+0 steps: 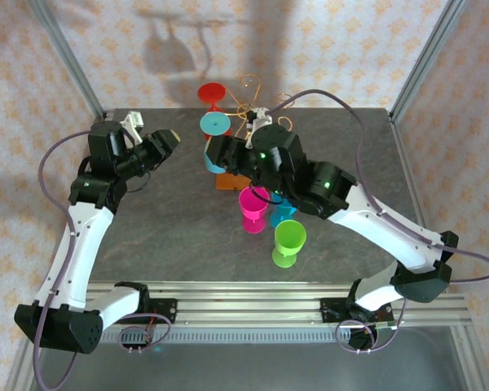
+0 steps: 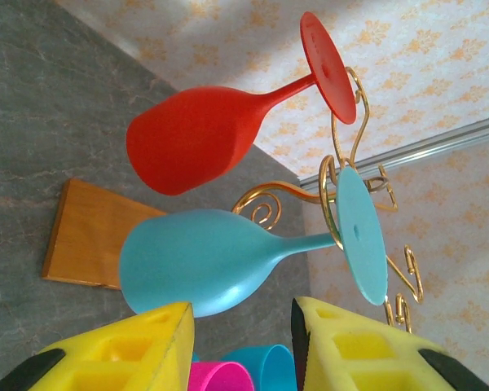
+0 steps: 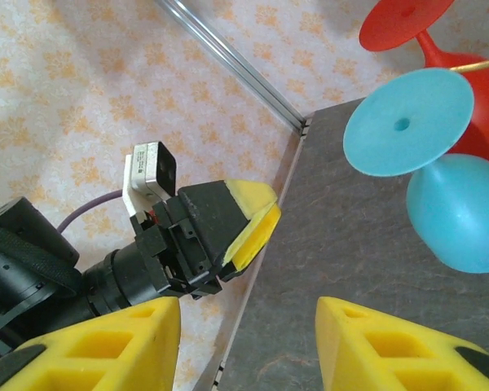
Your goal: Take the wine glass off the wine glass rack
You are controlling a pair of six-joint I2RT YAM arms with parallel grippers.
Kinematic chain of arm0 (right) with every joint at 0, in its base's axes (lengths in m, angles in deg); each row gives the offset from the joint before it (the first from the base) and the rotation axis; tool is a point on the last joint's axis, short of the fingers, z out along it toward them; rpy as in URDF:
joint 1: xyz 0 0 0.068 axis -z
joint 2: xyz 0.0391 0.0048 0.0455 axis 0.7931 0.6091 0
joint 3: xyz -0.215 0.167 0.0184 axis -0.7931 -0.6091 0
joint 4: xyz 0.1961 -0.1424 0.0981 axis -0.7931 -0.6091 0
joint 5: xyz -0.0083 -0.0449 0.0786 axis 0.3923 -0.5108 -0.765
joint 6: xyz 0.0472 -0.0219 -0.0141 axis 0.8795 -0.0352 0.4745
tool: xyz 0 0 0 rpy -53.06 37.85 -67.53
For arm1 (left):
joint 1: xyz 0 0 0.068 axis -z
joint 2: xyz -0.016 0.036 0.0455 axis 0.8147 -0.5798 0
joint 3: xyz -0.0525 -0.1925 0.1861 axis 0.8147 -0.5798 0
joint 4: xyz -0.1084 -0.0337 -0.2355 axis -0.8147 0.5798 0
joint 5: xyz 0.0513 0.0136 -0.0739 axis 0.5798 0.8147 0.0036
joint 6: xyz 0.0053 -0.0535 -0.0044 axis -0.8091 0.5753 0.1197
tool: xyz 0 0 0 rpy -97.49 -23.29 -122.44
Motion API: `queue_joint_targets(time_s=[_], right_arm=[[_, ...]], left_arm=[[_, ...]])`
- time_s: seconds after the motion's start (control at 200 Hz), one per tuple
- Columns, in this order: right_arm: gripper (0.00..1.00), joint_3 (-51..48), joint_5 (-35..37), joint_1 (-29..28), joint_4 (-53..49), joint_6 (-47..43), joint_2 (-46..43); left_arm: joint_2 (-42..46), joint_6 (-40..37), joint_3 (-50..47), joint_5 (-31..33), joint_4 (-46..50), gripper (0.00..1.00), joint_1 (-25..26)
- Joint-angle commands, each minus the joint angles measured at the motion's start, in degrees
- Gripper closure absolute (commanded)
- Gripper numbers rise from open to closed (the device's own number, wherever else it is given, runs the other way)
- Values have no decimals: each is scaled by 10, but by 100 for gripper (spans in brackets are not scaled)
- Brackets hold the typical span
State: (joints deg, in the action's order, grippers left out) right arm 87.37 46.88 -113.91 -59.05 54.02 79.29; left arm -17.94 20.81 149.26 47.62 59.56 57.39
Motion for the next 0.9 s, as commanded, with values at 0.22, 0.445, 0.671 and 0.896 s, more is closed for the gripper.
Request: queue_joint_targets(time_s=[0.22,0.445,0.671,0.896], right_arm=[[49,-95,71,-7,115,68,-23],[49,-148,105,-7,192,99,-25],[51,-174,136,-2,249,117,-20],[58,-180,120,18,271,168,2]], left_arm=[[30,-10,-18,-1,-10,64,-7],[44,-11,-20,-2,-8,64,-10],[48,-11,-19,-6,-6,64,-13],[45,-10,-22,-11,-11,64,-17]])
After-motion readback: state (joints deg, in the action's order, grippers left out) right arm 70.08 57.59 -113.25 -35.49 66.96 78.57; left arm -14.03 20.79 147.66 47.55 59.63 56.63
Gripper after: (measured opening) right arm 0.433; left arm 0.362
